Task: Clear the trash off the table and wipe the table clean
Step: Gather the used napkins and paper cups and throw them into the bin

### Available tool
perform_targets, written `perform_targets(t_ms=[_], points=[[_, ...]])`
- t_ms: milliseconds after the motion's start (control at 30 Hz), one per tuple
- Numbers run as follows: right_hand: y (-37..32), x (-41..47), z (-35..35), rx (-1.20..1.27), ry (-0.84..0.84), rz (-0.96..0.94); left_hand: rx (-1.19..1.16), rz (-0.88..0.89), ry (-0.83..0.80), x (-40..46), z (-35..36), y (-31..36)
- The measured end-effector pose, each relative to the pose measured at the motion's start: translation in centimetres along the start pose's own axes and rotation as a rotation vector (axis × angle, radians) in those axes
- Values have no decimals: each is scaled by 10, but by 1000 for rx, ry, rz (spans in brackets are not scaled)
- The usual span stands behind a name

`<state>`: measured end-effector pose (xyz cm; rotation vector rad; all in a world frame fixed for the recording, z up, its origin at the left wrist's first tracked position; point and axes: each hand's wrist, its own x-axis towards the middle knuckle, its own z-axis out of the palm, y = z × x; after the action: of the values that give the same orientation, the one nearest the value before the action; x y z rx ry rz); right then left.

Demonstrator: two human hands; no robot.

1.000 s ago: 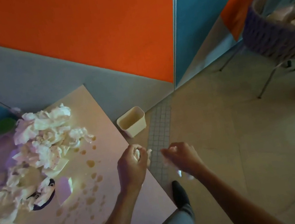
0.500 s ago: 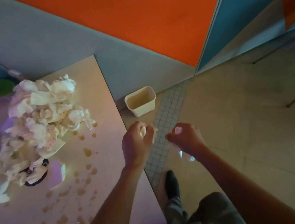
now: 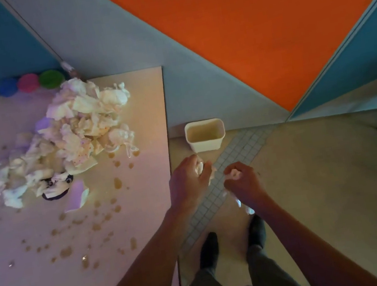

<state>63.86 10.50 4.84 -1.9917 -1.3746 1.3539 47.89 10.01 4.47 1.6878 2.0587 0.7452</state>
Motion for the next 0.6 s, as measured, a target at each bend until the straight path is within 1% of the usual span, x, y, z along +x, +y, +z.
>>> perform_targets(t_ms=[167, 333, 400, 533, 600], points=[[1, 28, -39, -42, -59, -96, 14, -75, 19, 9, 13, 31], [-4, 56, -73, -31, -116, -97, 55, -120, 23, 19, 23, 60], [-9, 69, -78, -54, -139, -97, 68, -133, 33, 25, 25, 67], [-23, 87, -72, -212, -171, -97, 50, -153, 3, 36, 24, 74], [-27, 98, -66, -249, -198, -84, 50, -161, -11, 45, 24, 74]])
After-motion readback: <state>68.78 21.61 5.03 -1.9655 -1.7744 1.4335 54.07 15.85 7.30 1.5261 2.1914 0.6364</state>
